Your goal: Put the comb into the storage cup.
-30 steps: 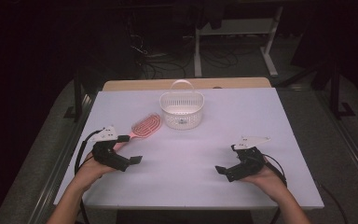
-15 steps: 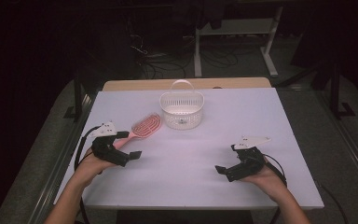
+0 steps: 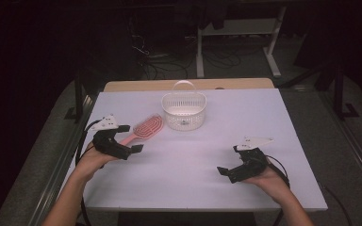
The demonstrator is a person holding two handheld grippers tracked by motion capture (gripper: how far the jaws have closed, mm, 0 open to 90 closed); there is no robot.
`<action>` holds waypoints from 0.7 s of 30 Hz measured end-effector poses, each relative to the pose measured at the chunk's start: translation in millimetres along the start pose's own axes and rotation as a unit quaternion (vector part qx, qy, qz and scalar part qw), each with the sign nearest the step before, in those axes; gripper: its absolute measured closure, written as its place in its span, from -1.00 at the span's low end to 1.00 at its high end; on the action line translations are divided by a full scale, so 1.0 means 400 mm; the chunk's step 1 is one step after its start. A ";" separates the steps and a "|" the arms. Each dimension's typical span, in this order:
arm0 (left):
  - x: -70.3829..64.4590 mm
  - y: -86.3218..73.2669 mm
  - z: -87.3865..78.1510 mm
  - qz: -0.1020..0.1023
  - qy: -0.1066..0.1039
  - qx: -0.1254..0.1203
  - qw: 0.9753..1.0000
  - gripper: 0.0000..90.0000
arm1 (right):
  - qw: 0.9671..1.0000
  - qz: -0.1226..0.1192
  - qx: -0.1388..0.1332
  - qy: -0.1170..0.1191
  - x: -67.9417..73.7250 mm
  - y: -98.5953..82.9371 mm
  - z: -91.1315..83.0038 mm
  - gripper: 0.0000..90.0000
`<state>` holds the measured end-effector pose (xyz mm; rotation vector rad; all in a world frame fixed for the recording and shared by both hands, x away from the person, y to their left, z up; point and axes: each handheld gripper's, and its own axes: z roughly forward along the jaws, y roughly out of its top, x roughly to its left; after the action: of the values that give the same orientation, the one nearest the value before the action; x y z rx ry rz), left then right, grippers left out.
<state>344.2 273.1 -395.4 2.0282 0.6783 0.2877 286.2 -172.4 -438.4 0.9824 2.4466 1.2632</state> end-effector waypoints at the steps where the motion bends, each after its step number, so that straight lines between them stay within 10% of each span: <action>1: 0.002 0.001 0.000 0.000 0.000 -0.001 1.000 -1.00 | 1.000 0.000 0.000 0.000 0.000 0.000 0.000 -1.00; 21: 0.050 0.052 -0.003 0.003 0.012 -0.011 1.000 -1.00 | 1.000 0.001 -0.001 0.003 0.001 0.001 0.002 -1.00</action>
<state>367.3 277.0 -378.7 2.0088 0.6812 0.3215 286.5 -171.3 -438.5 0.9816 2.4498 1.2711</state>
